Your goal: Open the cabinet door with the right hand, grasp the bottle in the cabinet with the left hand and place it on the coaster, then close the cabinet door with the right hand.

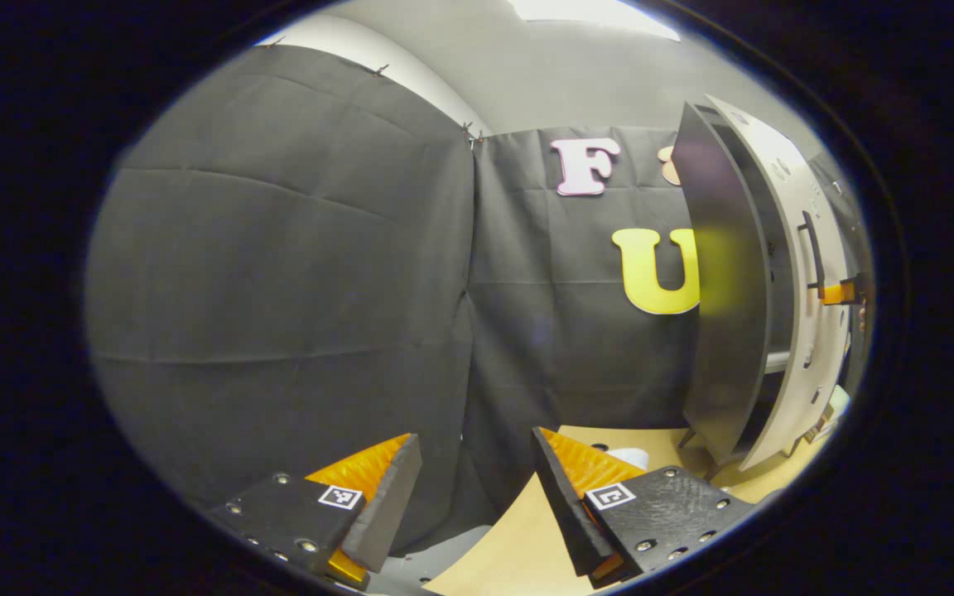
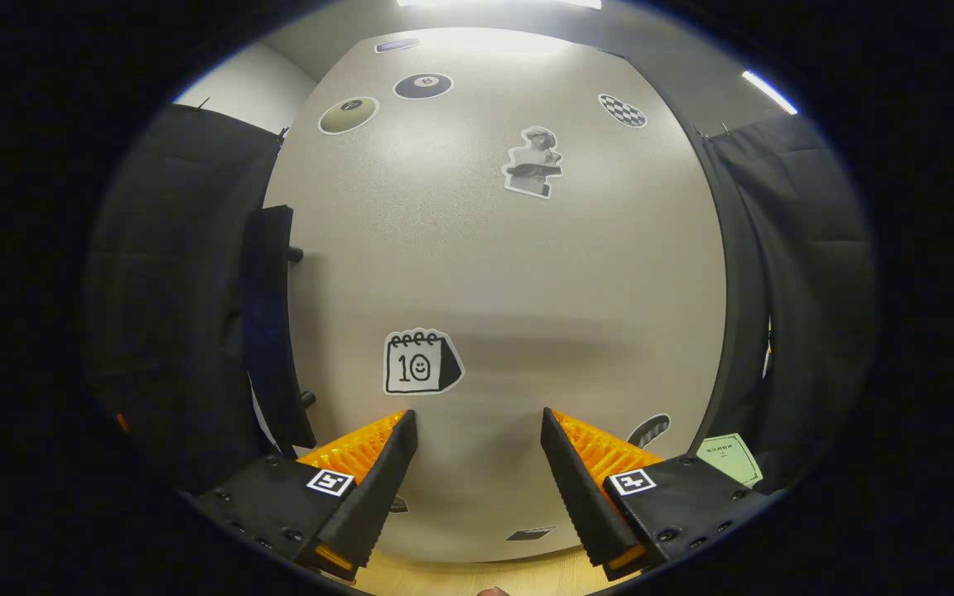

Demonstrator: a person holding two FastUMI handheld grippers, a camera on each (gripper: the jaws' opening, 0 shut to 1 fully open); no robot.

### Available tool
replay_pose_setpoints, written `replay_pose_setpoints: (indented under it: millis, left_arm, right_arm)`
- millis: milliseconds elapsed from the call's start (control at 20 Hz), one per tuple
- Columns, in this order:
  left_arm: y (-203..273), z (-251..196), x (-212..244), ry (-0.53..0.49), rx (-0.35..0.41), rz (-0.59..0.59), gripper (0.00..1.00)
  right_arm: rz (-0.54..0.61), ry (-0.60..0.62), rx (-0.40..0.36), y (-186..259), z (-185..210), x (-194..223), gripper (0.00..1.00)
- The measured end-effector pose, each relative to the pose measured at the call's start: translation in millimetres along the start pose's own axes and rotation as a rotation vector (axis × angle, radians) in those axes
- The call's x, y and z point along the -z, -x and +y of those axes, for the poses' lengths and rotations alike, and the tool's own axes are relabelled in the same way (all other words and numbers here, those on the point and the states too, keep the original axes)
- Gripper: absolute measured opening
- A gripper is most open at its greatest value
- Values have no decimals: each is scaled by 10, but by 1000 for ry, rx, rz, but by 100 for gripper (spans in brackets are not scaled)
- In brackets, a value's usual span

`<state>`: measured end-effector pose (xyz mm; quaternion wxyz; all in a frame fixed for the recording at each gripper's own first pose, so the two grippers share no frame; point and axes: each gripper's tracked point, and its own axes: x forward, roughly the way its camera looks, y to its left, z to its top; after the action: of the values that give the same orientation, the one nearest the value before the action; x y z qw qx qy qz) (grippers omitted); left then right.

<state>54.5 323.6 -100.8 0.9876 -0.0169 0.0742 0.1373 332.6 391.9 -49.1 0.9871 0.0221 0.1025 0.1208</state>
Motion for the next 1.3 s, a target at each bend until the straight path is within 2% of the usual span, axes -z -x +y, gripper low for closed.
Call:
replay_pose_setpoints:
  millis: [100, 150, 200, 250, 450, 550, 650, 750, 800, 950, 1300]
  left_arm:
    - [60, 87, 13, -3, -18, 3, 80]
    - [110, 104, 21, -6, -24, 3, 81]
    - [137, 117, 23, -10, -28, 4, 82]
    - [165, 124, 16, -14, -32, 5, 83]
    - [285, 76, -23, -25, -41, 4, 84]
    - [353, -4, -34, -25, -38, 4, 82]
    - [393, -44, -60, -30, -32, 1, 84]
    - [423, -176, -98, -37, -23, -9, 84]
    - [426, -254, -133, -41, -17, -16, 80]
    - [451, -512, -285, -45, 11, -39, 82]
    - [485, -1454, -580, -47, 137, -95, 80]
  right_arm:
    - [-4, -2, -15, 54, 48, -31, 92]
    - [-5, -1, -21, 34, 98, -11, 96]
    - [-16, 5, -7, 8, 95, -8, 92]
    - [-19, 12, 5, 24, 99, -1, 96]
    - [-41, 41, 38, 42, 99, 12, 96]
    - [-50, 69, 38, 72, 110, 21, 93]
    - [-52, 78, 22, 90, 116, 33, 96]
    - [-56, 56, 2, 135, 100, -10, 96]
    - [-62, 45, -5, 181, 84, -43, 96]
    - [-70, 42, -25, 409, -7, -120, 96]
    - [-97, 90, -49, 1081, -437, -245, 96]
